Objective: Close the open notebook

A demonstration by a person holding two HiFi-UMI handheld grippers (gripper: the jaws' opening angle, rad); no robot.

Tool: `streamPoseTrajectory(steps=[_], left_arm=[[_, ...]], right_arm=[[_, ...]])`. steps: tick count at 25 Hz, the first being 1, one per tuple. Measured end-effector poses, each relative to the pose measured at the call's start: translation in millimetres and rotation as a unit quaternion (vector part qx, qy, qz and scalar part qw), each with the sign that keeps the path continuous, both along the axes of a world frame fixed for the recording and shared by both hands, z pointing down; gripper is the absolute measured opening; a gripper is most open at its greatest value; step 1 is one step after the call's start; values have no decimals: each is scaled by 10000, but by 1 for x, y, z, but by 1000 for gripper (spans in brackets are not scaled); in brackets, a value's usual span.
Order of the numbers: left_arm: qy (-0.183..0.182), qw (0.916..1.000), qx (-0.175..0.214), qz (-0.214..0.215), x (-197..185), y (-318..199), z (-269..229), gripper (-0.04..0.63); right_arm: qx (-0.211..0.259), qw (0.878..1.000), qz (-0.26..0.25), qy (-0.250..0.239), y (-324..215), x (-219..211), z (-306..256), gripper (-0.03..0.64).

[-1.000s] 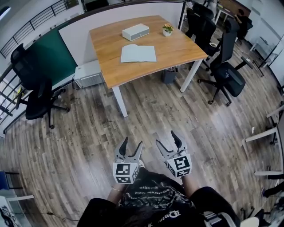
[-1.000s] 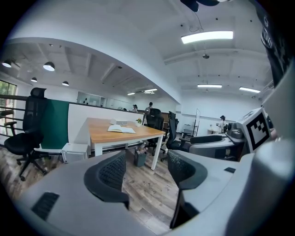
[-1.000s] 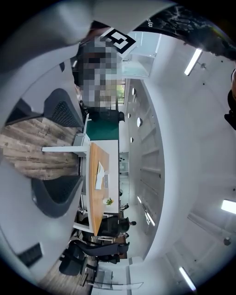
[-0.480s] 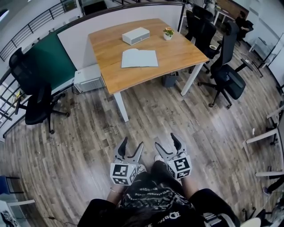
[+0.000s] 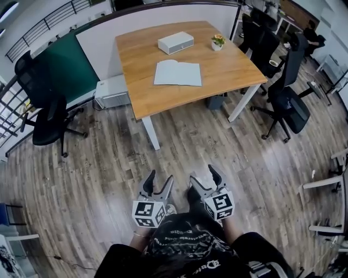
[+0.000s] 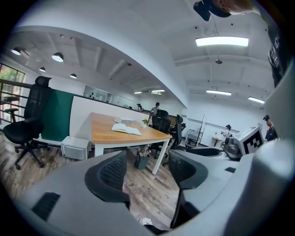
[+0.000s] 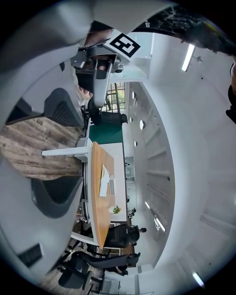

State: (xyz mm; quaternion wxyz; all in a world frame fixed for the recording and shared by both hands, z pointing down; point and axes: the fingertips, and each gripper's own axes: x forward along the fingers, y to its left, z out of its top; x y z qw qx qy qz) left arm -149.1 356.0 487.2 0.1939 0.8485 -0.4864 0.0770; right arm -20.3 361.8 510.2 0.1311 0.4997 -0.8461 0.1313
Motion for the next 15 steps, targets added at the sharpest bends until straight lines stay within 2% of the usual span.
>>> streamPoseTrajectory(steps=[8, 15], left_arm=[[-147, 9988, -88, -456, 28, -74, 7, 302], [-41, 9966, -152, -803, 66, -134, 9, 301]], right_arm=[[29, 9987, -487, 112, -89, 34, 1, 316], [111, 9966, -812, 107, -156, 70, -1, 313]])
